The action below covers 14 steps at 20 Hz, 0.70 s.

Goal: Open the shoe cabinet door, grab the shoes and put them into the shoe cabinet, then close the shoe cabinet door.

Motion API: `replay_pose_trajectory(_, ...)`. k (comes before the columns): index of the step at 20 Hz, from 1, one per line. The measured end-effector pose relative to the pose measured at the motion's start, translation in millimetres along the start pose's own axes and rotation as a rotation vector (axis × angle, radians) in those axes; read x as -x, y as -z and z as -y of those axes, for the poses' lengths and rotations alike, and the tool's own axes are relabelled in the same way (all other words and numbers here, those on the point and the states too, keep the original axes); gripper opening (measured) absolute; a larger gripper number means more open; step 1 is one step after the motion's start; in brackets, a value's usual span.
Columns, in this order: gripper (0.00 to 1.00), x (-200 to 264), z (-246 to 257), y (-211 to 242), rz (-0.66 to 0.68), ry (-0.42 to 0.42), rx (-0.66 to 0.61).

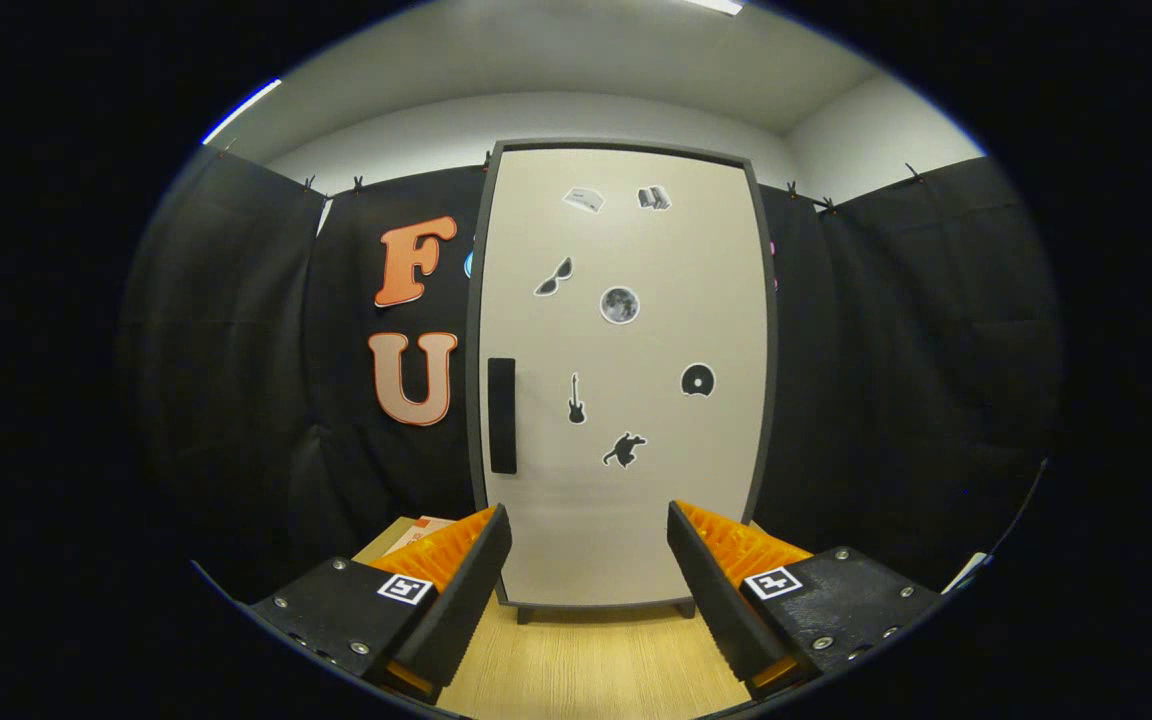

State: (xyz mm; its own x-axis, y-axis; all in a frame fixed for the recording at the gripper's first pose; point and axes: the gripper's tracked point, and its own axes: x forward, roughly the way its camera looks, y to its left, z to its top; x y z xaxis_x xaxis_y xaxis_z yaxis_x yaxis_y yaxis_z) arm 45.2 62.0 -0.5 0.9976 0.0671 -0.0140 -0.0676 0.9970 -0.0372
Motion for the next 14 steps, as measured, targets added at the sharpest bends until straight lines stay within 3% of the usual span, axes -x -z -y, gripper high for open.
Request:
replay_pose_trajectory(6, 0.97, 55.7, 20.6, -2.6, 0.007, 0.057, -0.017)
replay_pose_trajectory(14, 0.98, 71.2, 18.2, -2.0, 0.003, 0.057, -0.008)
